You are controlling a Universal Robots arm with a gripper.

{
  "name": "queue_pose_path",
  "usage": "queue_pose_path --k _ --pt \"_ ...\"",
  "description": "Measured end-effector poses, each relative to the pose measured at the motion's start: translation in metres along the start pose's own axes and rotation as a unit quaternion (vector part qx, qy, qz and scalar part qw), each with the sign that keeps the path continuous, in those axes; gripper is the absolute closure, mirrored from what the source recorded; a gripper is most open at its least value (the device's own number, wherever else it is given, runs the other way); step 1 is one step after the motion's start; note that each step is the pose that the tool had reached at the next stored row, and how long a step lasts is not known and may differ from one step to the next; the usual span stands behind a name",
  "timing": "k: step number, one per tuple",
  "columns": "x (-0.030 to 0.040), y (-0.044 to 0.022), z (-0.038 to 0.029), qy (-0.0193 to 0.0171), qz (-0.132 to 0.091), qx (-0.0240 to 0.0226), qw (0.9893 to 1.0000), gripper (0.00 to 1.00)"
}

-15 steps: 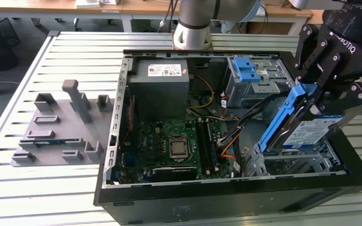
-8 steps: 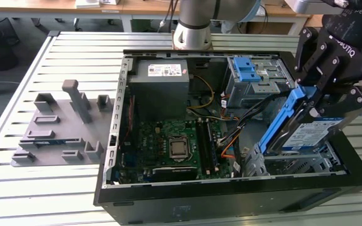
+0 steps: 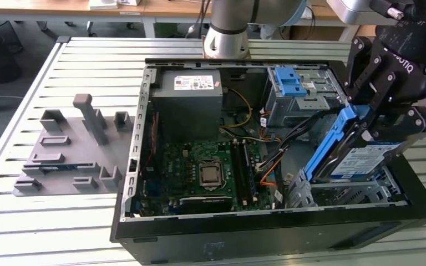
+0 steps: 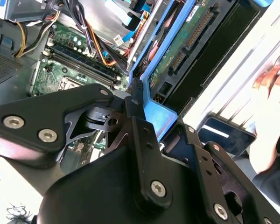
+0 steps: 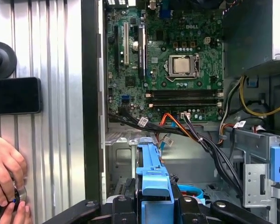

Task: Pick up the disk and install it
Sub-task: 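Insert the disk into the insertion slot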

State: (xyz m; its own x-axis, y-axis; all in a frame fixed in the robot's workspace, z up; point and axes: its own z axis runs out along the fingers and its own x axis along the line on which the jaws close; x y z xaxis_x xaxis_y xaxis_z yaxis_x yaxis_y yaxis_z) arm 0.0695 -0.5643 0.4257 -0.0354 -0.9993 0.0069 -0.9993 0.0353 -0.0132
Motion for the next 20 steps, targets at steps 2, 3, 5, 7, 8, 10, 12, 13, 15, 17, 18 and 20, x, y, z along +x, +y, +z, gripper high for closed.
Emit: queue_pose_path --k 2,3,5,7,8,10,12,13,15,17,18,20 --pt "0.0000 0.0000 0.0018 -0.0001 0.000 0.0000 1.0000 0.63" --pt "0.0000 0.0000 0.0027 0.0000 0.000 0.0000 1.0000 0.63" --pt "0.0000 0.0000 0.0044 0.0000 0.000 0.0000 1.0000 0.63" --pt "0.0000 0.0001 0.0062 0.0000 0.000 0.0000 1.0000 0.63" --pt "-0.0001 0.0001 0.0070 0.0000 0.000 0.0000 1.0000 0.63" --pt "-0.0001 0.0001 0.0087 0.0000 0.000 0.0000 1.0000 0.63" --pt "-0.0001 0.0001 0.0102 0.0000 0.000 0.0000 1.0000 0.63" --pt "-0.0001 0.0001 0.0109 0.0000 0.000 0.0000 1.0000 0.63" --pt "-0.0001 0.0001 0.0123 0.0000 0.000 0.0000 1.0000 0.63" --pt "-0.0001 0.0002 0.0136 0.0000 0.000 0.0000 1.0000 0.63" --pt "-0.0001 0.0002 0.0149 0.0000 0.000 0.0000 1.0000 0.63" --pt "-0.0001 0.0002 0.0161 0.0000 0.000 0.0000 1.0000 0.63"
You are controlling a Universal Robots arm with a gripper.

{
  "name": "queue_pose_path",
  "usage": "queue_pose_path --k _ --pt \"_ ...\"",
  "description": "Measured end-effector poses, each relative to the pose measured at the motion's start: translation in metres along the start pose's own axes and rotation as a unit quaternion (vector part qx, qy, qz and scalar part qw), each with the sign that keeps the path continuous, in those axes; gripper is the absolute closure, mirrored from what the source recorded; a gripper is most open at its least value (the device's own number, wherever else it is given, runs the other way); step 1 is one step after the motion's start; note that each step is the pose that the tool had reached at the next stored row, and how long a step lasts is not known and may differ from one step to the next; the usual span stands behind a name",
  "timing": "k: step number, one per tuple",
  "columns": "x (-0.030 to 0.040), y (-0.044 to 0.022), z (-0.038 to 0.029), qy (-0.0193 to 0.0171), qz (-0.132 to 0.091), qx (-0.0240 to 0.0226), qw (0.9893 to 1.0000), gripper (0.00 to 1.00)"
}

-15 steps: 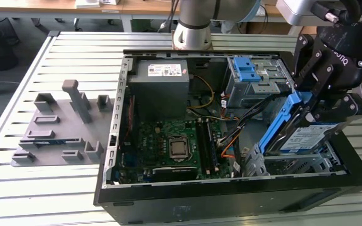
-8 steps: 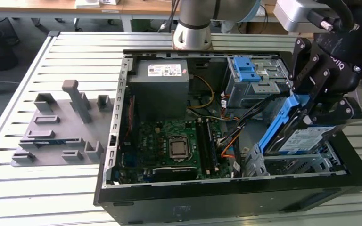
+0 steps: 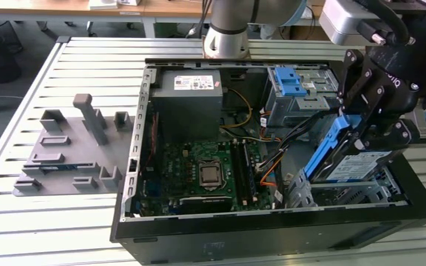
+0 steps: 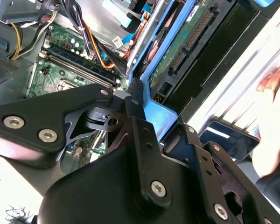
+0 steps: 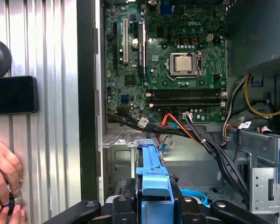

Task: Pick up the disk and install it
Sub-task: 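Insert the disk into the insertion slot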

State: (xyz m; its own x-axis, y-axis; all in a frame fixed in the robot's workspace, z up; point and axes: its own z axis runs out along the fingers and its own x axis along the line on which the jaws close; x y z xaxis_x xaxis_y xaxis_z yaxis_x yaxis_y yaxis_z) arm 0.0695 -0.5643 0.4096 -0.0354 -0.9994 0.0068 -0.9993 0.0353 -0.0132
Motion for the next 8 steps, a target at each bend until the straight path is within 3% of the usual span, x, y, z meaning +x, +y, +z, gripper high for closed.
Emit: queue_pose_path --k 8 --pt "0.0000 0.0001 0.0049 0.0000 0.000 0.0000 1.0000 0.63"
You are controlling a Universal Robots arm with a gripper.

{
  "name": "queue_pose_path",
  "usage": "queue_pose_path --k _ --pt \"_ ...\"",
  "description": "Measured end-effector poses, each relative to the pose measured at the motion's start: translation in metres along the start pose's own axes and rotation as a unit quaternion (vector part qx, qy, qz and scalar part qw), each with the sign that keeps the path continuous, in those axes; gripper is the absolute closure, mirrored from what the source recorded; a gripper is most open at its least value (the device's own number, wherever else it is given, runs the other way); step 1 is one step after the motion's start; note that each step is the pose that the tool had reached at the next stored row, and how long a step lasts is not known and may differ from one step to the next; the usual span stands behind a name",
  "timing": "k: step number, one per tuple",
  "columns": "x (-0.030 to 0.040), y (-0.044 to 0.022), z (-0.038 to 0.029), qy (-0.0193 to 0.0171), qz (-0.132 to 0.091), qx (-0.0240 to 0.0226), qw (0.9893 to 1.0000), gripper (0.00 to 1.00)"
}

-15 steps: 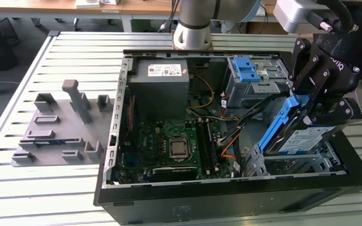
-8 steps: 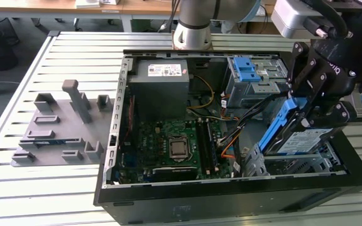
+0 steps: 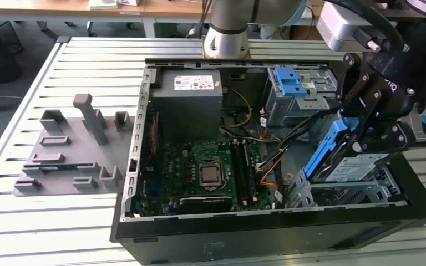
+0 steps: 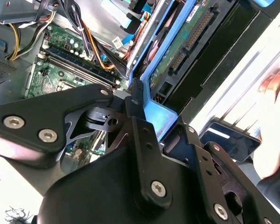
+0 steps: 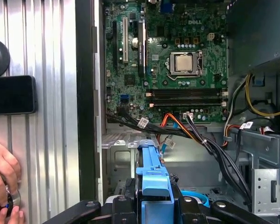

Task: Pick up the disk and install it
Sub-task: 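Insert the disk into the insertion slot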

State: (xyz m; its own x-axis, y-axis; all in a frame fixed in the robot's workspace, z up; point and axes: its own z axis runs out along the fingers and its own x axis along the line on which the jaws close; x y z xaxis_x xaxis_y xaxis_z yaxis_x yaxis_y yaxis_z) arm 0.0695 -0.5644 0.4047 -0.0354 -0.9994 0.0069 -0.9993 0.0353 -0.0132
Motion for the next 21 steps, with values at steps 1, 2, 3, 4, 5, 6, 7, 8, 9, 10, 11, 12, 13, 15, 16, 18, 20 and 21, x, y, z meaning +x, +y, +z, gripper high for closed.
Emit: queue_pose_path --k 1,2,3,4,5,6,7,8,9,10,11,12,13,15,16,18,20,21 --pt "0.0000 0.0000 0.0007 0.0000 0.000 0.0000 1.0000 0.63" --pt "0.0000 0.0000 0.0013 0.0000 0.000 0.0000 1.0000 0.63" --pt "0.0000 0.0000 0.0020 0.0000 0.000 0.0000 1.0000 0.63" --pt "0.0000 0.0000 0.0027 0.0000 0.000 0.0000 1.0000 0.63" --pt "0.0000 0.0000 0.0034 0.0000 0.000 0.0000 1.0000 0.63" --pt "0.0000 0.0000 0.0041 0.0000 0.000 0.0000 1.0000 0.63" --pt "0.0000 0.0000 0.0048 0.0000 0.000 0.0000 1.0000 0.63" --pt "0.0000 0.0000 0.0055 0.0000 0.000 0.0000 1.0000 0.63" --pt "-0.0001 0.0001 0.0063 0.0000 0.000 0.0000 1.0000 0.63" --pt "-0.0001 0.0001 0.0070 0.0000 0.000 0.0000 1.0000 0.63" --pt "-0.0001 0.0000 0.0077 0.0000 0.000 0.0000 1.0000 0.63" --pt "-0.0001 0.0001 0.0084 0.0000 0.000 0.0000 1.0000 0.63" --pt "-0.0001 0.0001 0.0091 0.0000 0.000 0.0000 1.0000 0.63" --pt "-0.0001 0.0001 0.0105 0.0000 0.000 0.0000 1.0000 0.63" --pt "-0.0001 0.0001 0.0111 0.0000 0.000 0.0000 1.0000 0.63" --pt "-0.0001 0.0001 0.0125 0.0000 0.000 0.0000 1.0000 0.63" --pt "-0.0001 0.0001 0.0139 0.0000 0.000 0.0000 1.0000 0.63" --pt "-0.0001 0.0001 0.0146 0.0000 0.000 0.0000 1.0000 0.63"
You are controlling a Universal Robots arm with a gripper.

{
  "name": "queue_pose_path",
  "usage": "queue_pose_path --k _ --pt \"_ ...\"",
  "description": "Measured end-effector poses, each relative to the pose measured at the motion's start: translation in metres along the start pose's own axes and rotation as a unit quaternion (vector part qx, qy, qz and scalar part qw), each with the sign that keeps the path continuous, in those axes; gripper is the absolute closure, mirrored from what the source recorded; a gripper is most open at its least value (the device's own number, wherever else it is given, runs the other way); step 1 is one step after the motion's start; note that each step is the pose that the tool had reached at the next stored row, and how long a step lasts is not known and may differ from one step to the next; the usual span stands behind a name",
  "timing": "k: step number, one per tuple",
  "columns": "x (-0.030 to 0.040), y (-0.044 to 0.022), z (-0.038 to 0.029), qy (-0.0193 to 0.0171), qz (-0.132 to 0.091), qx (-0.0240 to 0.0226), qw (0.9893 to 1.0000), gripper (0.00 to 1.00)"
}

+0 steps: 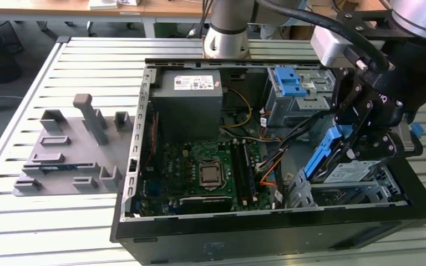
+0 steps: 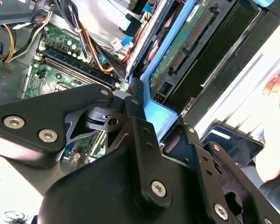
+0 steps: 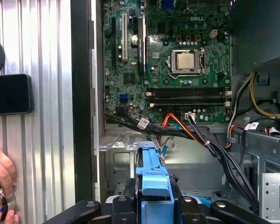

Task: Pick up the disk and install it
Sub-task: 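Insert the disk into the insertion slot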

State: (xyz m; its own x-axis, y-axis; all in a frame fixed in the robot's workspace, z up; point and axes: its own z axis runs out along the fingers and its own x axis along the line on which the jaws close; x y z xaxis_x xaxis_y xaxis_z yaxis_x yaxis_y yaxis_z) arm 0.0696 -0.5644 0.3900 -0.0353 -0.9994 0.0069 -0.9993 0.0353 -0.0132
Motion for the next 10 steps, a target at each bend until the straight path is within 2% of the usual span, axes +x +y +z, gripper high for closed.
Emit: queue_pose_path --k 10 --pt "0.0000 0.0001 0.0059 0.0000 0.000 0.0000 1.0000 0.63"
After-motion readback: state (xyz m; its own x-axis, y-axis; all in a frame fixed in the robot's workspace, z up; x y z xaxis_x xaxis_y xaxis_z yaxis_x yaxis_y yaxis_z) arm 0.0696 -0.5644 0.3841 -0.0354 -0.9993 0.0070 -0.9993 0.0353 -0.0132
